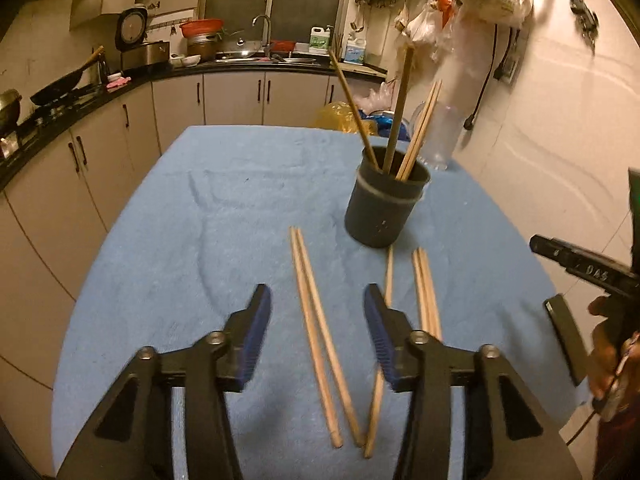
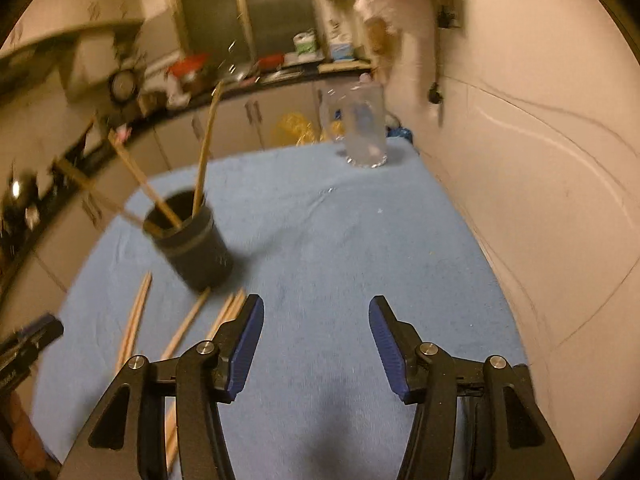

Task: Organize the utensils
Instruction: 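Grasp one wooden chopstick from the pile with each gripper, then lift the chopsticks upright with both grippers toward the grey cup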

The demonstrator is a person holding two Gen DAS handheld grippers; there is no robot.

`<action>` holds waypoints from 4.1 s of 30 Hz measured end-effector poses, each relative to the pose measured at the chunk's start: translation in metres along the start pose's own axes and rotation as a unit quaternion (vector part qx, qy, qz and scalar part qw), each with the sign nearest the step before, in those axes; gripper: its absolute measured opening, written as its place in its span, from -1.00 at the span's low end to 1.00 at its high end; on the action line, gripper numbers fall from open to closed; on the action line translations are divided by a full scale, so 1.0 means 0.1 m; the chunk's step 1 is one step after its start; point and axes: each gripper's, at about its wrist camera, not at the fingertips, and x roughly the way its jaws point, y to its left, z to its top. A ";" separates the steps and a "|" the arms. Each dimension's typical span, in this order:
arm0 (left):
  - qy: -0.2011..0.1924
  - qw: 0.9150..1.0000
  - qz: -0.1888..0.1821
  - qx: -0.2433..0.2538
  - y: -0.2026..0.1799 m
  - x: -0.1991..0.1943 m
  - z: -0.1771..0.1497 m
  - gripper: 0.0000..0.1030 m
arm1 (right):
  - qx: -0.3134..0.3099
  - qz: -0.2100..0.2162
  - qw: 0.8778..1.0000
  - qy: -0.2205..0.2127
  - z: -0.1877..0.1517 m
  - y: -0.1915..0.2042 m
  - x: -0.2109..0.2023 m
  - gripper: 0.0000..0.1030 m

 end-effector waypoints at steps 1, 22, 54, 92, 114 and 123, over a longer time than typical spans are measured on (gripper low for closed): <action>-0.002 1.000 0.002 0.000 0.01 0.00 -0.04 0.05 | 0.004 0.004 1.000 0.004 -0.03 0.01 0.00 0.14; 0.029 0.999 0.033 0.014 0.26 0.31 -0.46 0.23 | 0.127 0.104 0.964 0.210 -0.14 0.43 0.95 -0.78; 0.116 0.988 -0.095 0.043 -0.28 0.63 0.08 0.18 | 0.114 0.073 0.975 0.177 -0.15 0.03 0.75 -0.87; 0.009 0.998 -0.065 0.025 -0.43 -0.06 0.46 -0.88 | 0.063 0.194 0.979 -0.001 -0.01 0.31 -0.16 -0.87; -0.044 0.996 -0.075 0.009 -0.31 -0.48 0.57 -0.88 | 0.049 0.196 0.978 -0.052 0.07 0.42 -0.47 -0.87; -0.051 0.996 -0.078 0.008 -0.32 -0.52 0.69 -0.88 | 0.057 0.197 0.977 -0.064 0.14 0.38 -0.52 -0.87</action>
